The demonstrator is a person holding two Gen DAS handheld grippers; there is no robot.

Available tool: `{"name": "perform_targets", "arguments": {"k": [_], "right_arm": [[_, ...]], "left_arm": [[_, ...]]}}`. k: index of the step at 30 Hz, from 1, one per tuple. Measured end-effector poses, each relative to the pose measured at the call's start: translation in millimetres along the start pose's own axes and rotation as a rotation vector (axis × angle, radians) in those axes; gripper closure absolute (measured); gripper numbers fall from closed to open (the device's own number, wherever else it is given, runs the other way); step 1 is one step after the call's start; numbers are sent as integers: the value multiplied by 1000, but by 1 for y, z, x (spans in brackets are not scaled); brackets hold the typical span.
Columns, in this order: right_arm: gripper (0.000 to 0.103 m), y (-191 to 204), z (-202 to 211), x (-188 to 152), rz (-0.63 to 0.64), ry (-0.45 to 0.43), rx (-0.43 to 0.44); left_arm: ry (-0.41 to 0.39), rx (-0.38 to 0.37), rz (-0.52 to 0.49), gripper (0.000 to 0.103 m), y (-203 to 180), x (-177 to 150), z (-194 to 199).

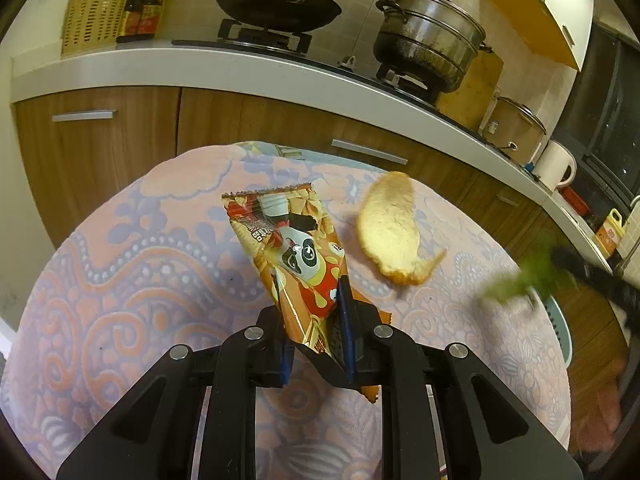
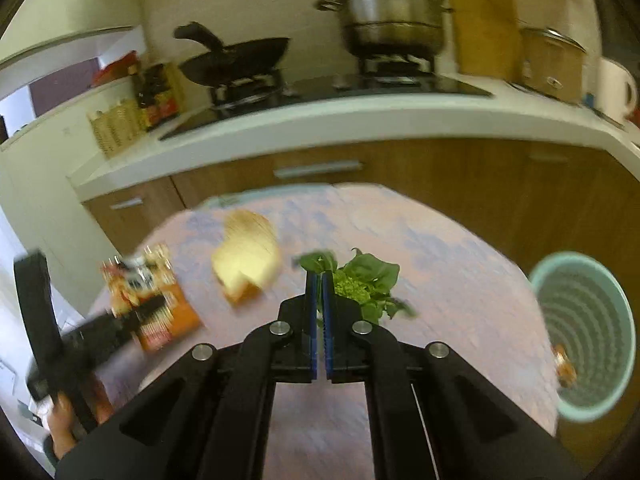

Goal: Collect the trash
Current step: 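Grasp the panda-print snack wrapper with the left tool while the right tool pulls lettuce off the bun, then carry wrapper and lettuce over the blue basket and open both tools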

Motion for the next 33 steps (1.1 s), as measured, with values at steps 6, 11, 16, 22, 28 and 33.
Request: {"name": "perform_targets", "arguments": {"k": [6, 11, 16, 22, 28, 33], "right_arm": [[101, -22, 10, -42, 48, 37, -35], [101, -31, 5, -78, 112, 137, -21], [66, -46, 9, -87, 130, 113, -82], [35, -50, -14, -66, 145, 101, -81], [35, -42, -54, -65, 176, 195, -146], [66, -43, -55, -67, 153, 209, -103]], "left_arm": [[-11, 3, -11, 86, -3, 0, 2], [-9, 0, -4, 86, -4, -1, 2], [-16, 5, -12, 86, -6, -1, 2], [-16, -1, -11, 86, -3, 0, 1], [-18, -1, -13, 86, -2, 0, 2], [-16, 11, -18, 86, -3, 1, 2]]}}
Point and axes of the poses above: each gripper's, at about its wrist camera, not at the fingertips, and z roughly against the way its jaws point, y to its left, x to its top, the point moved 9 cm from there along -z, roughly the way its jaws point, and after that the axes turned 13 degrees about y, right-handed, at the moved point
